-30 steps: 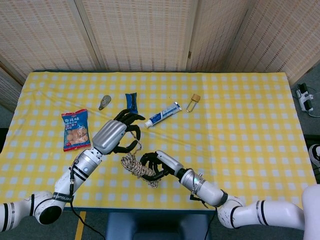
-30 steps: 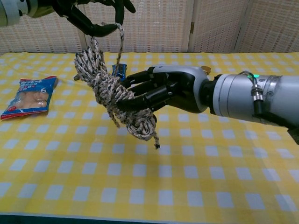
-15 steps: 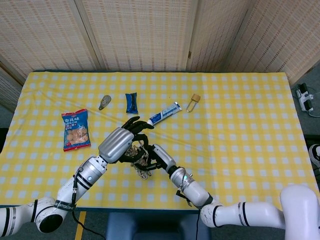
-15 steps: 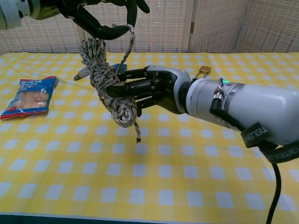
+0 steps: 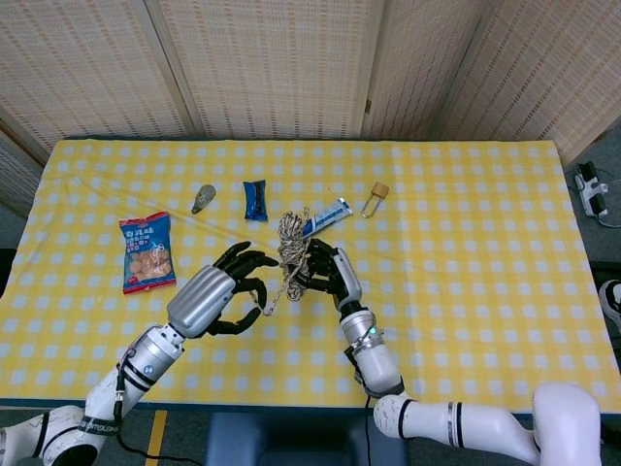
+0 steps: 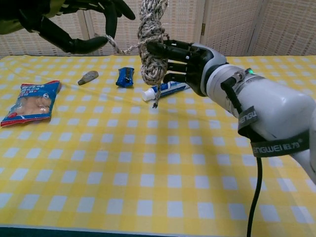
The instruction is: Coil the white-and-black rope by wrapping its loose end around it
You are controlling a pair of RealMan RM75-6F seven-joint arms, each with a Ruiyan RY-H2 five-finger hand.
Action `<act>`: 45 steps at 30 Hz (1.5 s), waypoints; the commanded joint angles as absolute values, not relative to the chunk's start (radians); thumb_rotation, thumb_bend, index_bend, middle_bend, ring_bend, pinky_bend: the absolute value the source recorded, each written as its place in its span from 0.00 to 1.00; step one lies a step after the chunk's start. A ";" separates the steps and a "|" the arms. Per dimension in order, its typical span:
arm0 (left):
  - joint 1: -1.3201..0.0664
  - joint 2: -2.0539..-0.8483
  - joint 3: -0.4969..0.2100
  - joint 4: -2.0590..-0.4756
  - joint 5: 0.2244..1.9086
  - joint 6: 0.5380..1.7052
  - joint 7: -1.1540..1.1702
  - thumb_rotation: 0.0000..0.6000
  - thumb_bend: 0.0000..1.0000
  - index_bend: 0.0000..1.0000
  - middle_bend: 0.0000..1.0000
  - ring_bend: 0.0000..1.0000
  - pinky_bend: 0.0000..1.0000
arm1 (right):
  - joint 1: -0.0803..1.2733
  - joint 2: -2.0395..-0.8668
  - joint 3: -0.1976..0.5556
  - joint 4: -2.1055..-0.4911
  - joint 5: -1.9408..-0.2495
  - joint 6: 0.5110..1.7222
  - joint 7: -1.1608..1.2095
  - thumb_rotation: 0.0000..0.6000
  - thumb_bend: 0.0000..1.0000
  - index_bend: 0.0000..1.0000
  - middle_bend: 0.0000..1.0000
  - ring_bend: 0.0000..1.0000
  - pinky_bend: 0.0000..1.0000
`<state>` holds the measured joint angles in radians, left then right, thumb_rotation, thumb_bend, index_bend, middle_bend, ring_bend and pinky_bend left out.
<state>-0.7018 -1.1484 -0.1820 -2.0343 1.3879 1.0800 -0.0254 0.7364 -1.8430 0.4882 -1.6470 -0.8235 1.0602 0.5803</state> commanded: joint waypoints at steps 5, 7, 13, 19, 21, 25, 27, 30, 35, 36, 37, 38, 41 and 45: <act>-0.641 -1.118 -0.138 -1.951 1.397 1.099 -0.143 1.00 0.54 0.62 0.22 0.15 0.00 | 0.662 -1.778 0.525 -1.653 -0.932 1.011 0.703 1.00 0.59 0.86 0.71 0.78 0.70; -0.633 -1.118 -0.137 -1.923 1.383 1.096 -0.166 1.00 0.54 0.62 0.22 0.15 0.00 | 0.649 -1.755 0.526 -1.661 -0.956 0.990 0.728 1.00 0.59 0.86 0.71 0.78 0.70; -0.621 -1.131 -0.135 -1.833 1.324 1.064 -0.206 1.00 0.54 0.62 0.22 0.15 0.00 | 0.608 -1.679 0.525 -1.685 -1.034 0.933 0.810 1.00 0.59 0.86 0.71 0.78 0.70; -0.619 -1.155 -0.148 -1.768 1.267 1.032 -0.233 1.00 0.54 0.62 0.22 0.15 0.00 | 0.581 -1.628 0.513 -1.706 -1.101 0.904 0.869 1.00 0.59 0.86 0.72 0.78 0.70; -0.621 -1.162 -0.151 -1.753 1.256 1.021 -0.235 1.00 0.54 0.62 0.22 0.15 0.00 | 0.575 -1.617 0.508 -1.710 -1.123 0.900 0.885 1.00 0.59 0.86 0.72 0.78 0.70; -0.623 -1.177 -0.156 -1.722 1.233 1.005 -0.231 1.00 0.54 0.62 0.22 0.15 0.00 | 0.565 -1.592 0.501 -1.720 -1.156 0.892 0.923 1.00 0.59 0.86 0.72 0.78 0.70; -0.623 -1.185 -0.160 -1.709 1.219 0.995 -0.233 1.00 0.54 0.62 0.22 0.15 0.00 | 0.558 -1.578 0.494 -1.727 -1.174 0.888 0.940 1.00 0.59 0.86 0.72 0.78 0.70; -0.625 -1.192 -0.163 -1.696 1.205 0.981 -0.234 1.00 0.54 0.62 0.22 0.15 0.00 | 0.550 -1.558 0.477 -1.735 -1.211 0.886 0.958 1.00 0.59 0.86 0.72 0.78 0.70; -0.631 -1.193 -0.171 -1.695 1.207 0.963 -0.235 1.00 0.54 0.62 0.22 0.15 0.00 | 0.549 -1.521 0.441 -1.750 -1.292 0.883 0.969 1.00 0.59 0.86 0.72 0.78 0.70; -0.633 -1.191 -0.172 -1.699 1.212 0.960 -0.235 1.00 0.54 0.62 0.22 0.15 0.00 | 0.552 -1.516 0.434 -1.752 -1.308 0.884 0.964 1.00 0.59 0.86 0.72 0.78 0.70; -0.636 -1.188 -0.173 -1.704 1.216 0.956 -0.234 1.00 0.54 0.62 0.22 0.15 0.00 | 0.555 -1.511 0.426 -1.755 -1.323 0.884 0.958 1.00 0.59 0.86 0.72 0.78 0.70; -0.640 -1.182 -0.175 -1.716 1.222 0.950 -0.234 1.00 0.54 0.62 0.22 0.15 0.00 | 0.559 -1.505 0.416 -1.759 -1.342 0.885 0.949 1.00 0.59 0.86 0.72 0.78 0.70; -0.654 -1.168 -0.184 -1.745 1.237 0.938 -0.223 1.00 0.54 0.62 0.22 0.15 0.00 | 0.572 -1.492 0.393 -1.776 -1.377 0.884 0.923 1.00 0.59 0.86 0.72 0.78 0.70; -0.675 -1.156 -0.192 -1.772 1.244 0.919 -0.195 1.00 0.54 0.62 0.22 0.14 0.00 | 0.589 -1.475 0.368 -1.795 -1.407 0.881 0.885 1.00 0.59 0.86 0.72 0.78 0.70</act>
